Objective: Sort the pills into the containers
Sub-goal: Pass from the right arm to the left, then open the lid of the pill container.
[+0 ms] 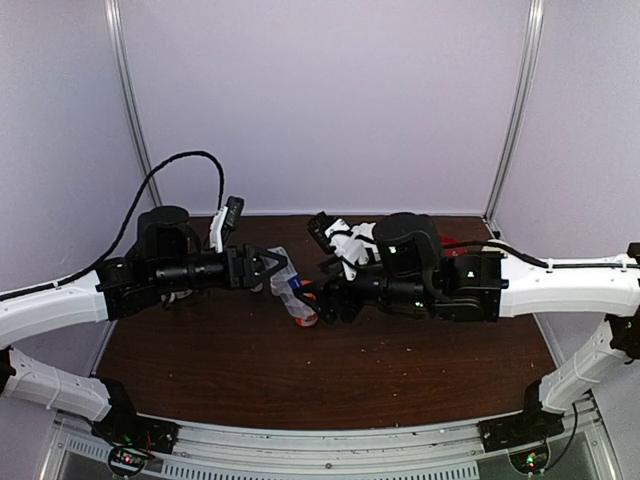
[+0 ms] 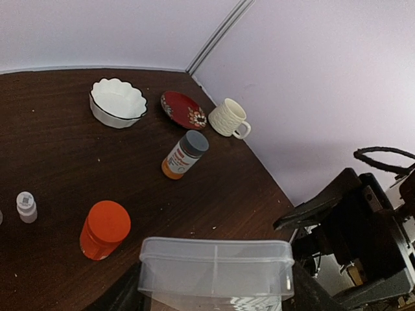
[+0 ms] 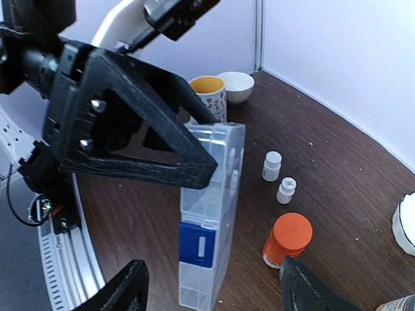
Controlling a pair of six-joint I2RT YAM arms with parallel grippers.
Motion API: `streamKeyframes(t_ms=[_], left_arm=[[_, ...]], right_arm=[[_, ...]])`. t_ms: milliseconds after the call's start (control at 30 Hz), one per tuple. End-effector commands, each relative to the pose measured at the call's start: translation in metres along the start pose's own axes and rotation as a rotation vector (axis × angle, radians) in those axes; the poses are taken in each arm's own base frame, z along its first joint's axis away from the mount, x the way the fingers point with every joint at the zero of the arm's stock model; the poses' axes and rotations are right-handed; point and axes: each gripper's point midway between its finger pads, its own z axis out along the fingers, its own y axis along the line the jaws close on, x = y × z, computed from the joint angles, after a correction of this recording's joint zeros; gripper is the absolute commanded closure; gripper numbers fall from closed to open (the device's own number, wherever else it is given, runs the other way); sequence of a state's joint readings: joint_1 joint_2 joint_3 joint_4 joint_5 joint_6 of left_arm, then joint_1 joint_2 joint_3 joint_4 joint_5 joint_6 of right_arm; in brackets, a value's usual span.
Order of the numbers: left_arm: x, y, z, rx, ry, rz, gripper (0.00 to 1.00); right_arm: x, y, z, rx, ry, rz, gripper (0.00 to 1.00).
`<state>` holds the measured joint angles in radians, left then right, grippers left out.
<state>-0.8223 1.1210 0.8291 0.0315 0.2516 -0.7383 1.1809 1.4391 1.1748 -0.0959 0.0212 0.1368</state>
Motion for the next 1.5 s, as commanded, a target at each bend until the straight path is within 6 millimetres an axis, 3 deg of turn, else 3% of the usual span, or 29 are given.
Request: streamKeyframes(t_ms=[0, 500, 767, 1000, 1300, 1467], left_arm=[[-0.013, -0.005, -0.001, -0.01, -0.035, 0.016, 0.48], [-0.011, -0.003, 0.001, -0.016, -0.026, 0.0, 0.49], [-0.013, -0.004, -0.001, -0.021, -0.031, 0.003, 0.49], [-0.008, 0.008, -0.003, -0.077, -0.017, 0.015, 0.5], [-0.008, 0.01, -0.008, -0.097, -0.021, 0.034, 0.5], [-0.007, 0.0, -0.007, -0.039, -0.014, 0.05, 0.51]], right_arm=[[0.005, -0.014, 0.011, 0.111, 0.024, -0.016, 0.31], [0.003, -0.007, 0.032, 0.118, 0.032, -0.024, 0.36], [0.004, -0.014, 0.035, 0.167, 0.04, -0.017, 0.59], [0.002, -0.016, 0.031, 0.173, 0.023, 0.005, 0.77], [-0.001, -0.013, 0.024, 0.139, -0.01, 0.055, 0.84], [-0.007, -0.002, 0.02, 0.033, -0.045, 0.111, 0.84]])
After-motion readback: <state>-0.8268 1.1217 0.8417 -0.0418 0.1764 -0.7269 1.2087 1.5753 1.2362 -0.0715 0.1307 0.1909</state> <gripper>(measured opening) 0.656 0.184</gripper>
